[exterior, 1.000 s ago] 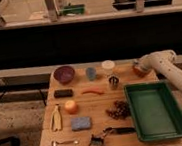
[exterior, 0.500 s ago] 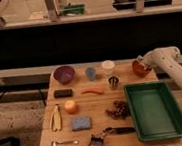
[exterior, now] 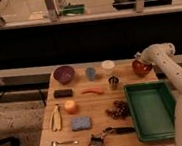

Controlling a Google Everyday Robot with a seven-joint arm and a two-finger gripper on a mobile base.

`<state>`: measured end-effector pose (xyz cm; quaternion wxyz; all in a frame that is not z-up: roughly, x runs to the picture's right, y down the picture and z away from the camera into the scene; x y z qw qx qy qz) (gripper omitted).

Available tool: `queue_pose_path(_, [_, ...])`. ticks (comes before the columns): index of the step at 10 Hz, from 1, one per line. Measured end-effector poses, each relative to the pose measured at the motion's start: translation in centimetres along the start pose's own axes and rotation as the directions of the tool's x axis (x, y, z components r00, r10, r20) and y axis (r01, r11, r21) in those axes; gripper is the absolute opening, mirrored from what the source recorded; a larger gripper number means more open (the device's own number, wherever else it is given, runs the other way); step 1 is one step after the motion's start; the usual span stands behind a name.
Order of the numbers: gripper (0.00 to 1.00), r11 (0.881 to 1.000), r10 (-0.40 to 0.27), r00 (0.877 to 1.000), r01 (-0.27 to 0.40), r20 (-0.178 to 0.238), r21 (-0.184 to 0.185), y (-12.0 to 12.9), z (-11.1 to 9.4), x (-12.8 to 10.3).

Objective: Wipe red bowl with towel

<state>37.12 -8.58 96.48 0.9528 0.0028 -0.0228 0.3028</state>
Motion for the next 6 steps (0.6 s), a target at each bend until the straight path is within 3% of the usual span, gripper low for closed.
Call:
queue_pose_path(3, [0.00,1.000,-0.028,1.000,0.028,0.011,-0.006,1.3,0.7,-2.4])
queue_pose_path(6, [0.00,0.998,-0.053,0.998,0.053,0.021,-0.025,2.8,1.1,-3.0])
